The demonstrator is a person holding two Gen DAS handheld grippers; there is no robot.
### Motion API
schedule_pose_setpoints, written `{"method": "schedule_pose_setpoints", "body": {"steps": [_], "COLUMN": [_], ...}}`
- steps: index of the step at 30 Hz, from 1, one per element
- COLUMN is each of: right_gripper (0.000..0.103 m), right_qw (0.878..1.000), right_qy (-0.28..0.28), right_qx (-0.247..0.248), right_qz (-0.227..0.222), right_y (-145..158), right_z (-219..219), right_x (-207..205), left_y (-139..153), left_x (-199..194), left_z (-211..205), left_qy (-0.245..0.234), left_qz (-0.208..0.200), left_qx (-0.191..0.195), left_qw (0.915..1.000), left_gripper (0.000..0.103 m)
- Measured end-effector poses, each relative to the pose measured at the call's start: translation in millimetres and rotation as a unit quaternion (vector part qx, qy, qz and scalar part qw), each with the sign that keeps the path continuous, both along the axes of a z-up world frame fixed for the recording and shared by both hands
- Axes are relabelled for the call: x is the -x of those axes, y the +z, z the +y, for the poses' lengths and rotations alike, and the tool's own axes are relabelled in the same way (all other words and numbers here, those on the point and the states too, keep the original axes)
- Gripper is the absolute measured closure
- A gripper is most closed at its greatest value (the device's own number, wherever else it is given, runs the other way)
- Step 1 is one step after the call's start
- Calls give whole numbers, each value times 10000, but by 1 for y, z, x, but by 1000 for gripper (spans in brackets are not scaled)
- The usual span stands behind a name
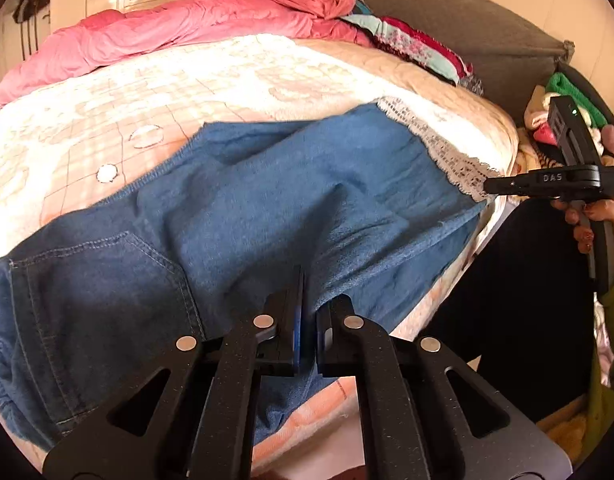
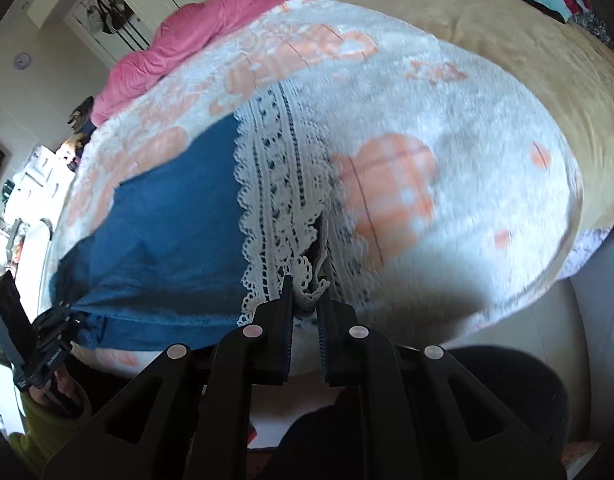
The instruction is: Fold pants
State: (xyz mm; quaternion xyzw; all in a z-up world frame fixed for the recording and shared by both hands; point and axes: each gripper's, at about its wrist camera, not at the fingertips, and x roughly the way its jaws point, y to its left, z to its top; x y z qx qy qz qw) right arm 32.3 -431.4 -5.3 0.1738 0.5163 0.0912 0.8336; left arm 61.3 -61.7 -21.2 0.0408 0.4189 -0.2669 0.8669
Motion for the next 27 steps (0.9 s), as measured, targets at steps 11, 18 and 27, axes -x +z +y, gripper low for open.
{"method": "schedule_pose_setpoints", "body": {"steps": [11,18,27], "right_gripper": [75,59,40], "right_qw": [9979,9927,9686], "right_qy": [-257,-428,1977], "right_qx": [598,779,966], "right_qz": [35,-810,-1154], "right_y": [-3,33,31], "right_z": [-1,-2,122], "right_x": [2,18,-26], "left_y": [-17,-17,10], "left_x": [0,4,40], "left_z": [-11,-15,22], "left_qy": [-213,-343,188], "left_qz": [102,90,-80], "left_qx": [-391,-473,73], "left_qw": [9990,9983,9998], "left_gripper": [100,91,65]}}
